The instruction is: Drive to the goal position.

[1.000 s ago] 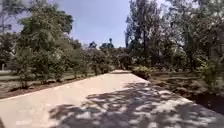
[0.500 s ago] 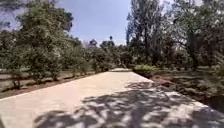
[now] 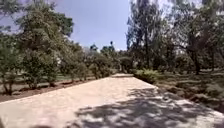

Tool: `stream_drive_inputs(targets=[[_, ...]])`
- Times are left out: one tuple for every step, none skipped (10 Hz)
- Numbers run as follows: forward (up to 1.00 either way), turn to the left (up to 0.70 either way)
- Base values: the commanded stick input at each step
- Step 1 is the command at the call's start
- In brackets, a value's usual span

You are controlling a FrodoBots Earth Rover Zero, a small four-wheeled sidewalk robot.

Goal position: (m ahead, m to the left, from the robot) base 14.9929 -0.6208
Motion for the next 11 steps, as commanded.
stream_drive_inputs(targets=[[0.7,0.0],[0.7,0.0],[0.7,0.0],[0.7,0.0],[0.7,0.0],[0.7,0.0],[0.7,0.0],[0.7,0.0],[0.7,0.0],[0.7,0.0],[0.7,0.0]])
